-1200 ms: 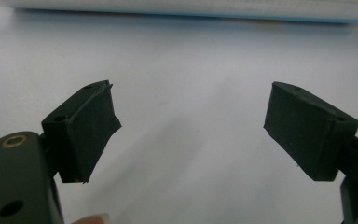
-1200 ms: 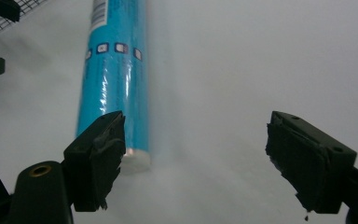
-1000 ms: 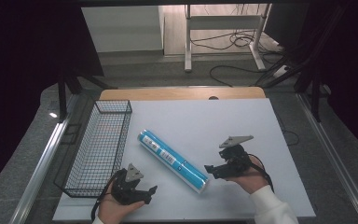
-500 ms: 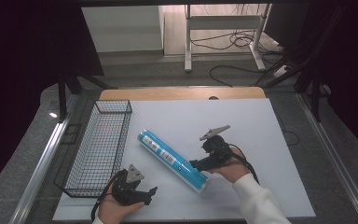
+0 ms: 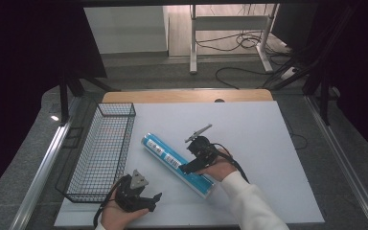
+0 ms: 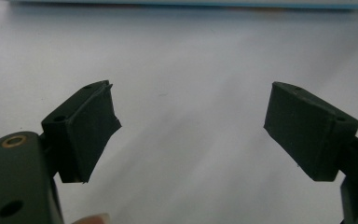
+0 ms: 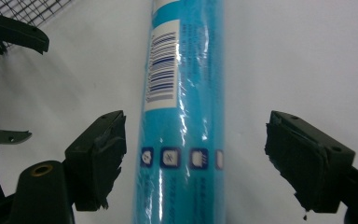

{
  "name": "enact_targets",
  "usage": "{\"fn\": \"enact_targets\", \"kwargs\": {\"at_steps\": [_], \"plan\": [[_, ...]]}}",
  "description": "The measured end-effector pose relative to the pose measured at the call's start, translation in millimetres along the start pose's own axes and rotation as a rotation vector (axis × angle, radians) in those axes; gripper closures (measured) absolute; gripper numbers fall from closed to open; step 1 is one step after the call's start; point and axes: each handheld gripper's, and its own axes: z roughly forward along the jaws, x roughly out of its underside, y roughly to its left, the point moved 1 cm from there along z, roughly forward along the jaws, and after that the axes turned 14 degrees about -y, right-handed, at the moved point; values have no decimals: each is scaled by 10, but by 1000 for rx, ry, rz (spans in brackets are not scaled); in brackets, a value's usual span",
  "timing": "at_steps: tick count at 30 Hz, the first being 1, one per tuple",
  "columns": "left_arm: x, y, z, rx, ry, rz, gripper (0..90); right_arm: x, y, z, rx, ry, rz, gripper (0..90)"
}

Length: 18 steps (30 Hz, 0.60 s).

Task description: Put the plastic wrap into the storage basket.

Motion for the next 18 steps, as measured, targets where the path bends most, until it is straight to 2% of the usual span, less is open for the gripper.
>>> {"fn": "enact_targets", "kwargs": {"at_steps": [6,7,8,9,10,11,12,13,15,18], "plan": [[-9,-16,-4,8,-1,2,164,-34,86,292,-8,92,-20,222],[-9,-16,-4,8,-1,2,164,-34,86,292,-8,92,-20,222],[-10,-17,-4,7,-3,-1,164,-26,104,393,3,134,-36,223],[-10,-17,-4,7,-3,-1,164,-26,104,393,3,134,-36,223],[-11,-12,-3,5,-2,1,164,-11,126,487,23,175,-40,231],[-11,-12,-3,5,-2,1,164,-11,126,487,23,175,-40,231],[-11,-9,-3,2,-1,5,164,12,140,559,47,213,-50,249],[-11,-9,-3,2,-1,5,164,20,139,578,55,227,-59,260],[-8,-5,0,-4,1,7,164,46,143,616,58,245,-55,301],[-8,-6,6,-6,1,9,164,56,128,628,56,253,-28,317]]}}
